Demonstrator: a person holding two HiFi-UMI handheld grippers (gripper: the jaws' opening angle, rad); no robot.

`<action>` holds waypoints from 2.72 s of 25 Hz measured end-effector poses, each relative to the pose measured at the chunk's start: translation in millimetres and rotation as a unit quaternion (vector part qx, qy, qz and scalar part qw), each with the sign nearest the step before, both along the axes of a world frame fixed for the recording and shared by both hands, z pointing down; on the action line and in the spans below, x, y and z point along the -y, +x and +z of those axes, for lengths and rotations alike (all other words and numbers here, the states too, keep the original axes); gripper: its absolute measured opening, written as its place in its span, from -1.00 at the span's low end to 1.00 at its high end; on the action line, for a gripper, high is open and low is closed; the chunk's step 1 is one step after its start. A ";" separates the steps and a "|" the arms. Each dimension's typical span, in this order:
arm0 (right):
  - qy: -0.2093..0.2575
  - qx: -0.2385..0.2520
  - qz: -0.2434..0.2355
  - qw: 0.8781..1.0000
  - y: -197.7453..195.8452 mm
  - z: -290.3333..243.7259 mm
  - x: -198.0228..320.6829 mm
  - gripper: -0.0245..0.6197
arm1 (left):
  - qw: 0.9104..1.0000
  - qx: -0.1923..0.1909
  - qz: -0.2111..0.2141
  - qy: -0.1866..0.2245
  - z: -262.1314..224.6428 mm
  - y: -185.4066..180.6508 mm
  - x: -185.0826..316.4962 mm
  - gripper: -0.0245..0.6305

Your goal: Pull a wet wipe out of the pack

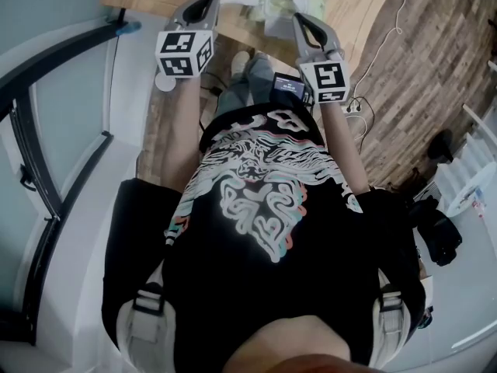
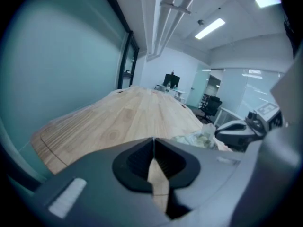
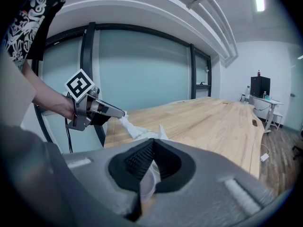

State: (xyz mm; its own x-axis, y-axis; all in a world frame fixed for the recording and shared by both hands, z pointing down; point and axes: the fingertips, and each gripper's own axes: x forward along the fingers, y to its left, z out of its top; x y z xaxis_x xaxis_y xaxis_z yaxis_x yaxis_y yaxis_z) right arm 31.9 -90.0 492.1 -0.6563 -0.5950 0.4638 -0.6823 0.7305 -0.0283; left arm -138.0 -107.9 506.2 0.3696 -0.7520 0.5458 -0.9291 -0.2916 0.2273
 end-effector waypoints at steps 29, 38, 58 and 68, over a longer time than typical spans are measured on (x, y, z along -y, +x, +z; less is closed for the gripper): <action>0.022 0.020 0.015 0.999 -4.2 -22.3 -3.7 -0.93 | 0.997 0.065 -0.015 0.033 18.3 -3.0 -2.4 -0.04; 0.039 0.022 0.026 0.999 -9.0 -43.9 -5.3 -0.93 | 0.993 0.086 0.013 0.078 -23.3 2.6 -6.2 -0.85; 0.088 0.048 0.044 0.994 -19.1 -108.6 0.8 -0.93 | 0.979 0.070 0.061 0.182 -135.6 21.1 -20.3 -0.96; 0.070 0.055 0.045 0.995 -13.6 -98.0 2.4 -0.93 | 0.981 0.073 0.060 0.171 -129.9 23.3 -19.4 -0.96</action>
